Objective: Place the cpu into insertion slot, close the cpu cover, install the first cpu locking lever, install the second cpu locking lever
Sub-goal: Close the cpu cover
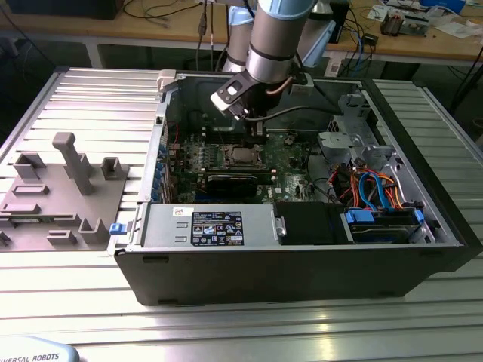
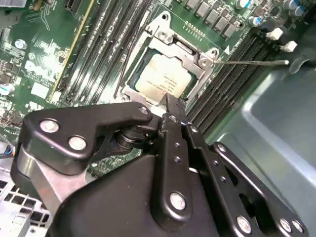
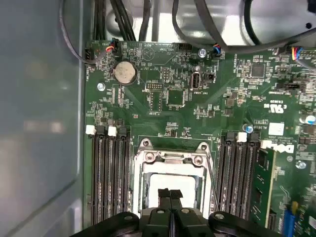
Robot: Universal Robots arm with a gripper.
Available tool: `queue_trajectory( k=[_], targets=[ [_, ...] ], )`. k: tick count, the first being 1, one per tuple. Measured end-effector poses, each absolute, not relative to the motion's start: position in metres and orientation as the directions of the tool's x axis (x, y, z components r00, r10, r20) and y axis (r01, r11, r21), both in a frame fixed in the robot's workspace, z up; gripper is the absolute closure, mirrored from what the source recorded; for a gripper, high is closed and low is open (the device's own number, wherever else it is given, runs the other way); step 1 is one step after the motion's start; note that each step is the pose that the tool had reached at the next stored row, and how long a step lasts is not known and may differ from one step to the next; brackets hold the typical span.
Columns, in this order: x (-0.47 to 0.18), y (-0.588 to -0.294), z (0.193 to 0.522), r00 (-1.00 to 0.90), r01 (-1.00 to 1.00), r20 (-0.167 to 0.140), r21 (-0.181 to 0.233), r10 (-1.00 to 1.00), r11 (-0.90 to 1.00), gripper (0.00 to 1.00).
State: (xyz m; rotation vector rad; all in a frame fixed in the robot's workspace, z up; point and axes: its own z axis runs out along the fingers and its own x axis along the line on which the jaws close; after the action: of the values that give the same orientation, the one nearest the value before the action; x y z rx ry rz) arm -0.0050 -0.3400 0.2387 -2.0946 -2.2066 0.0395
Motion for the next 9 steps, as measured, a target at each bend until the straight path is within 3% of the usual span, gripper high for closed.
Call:
queue_trajectory(
  k=[2, 9],
  targets=[
    [-0.005, -0.34, 0.2598, -0.05, 0.995, 0.054, -0.087, 0.997, 0.054, 0.89],
    [-0.005, -0.34, 0.2602, -0.05, 0.995, 0.054, -0.087, 0.997, 0.054, 0.89]
  ],
)
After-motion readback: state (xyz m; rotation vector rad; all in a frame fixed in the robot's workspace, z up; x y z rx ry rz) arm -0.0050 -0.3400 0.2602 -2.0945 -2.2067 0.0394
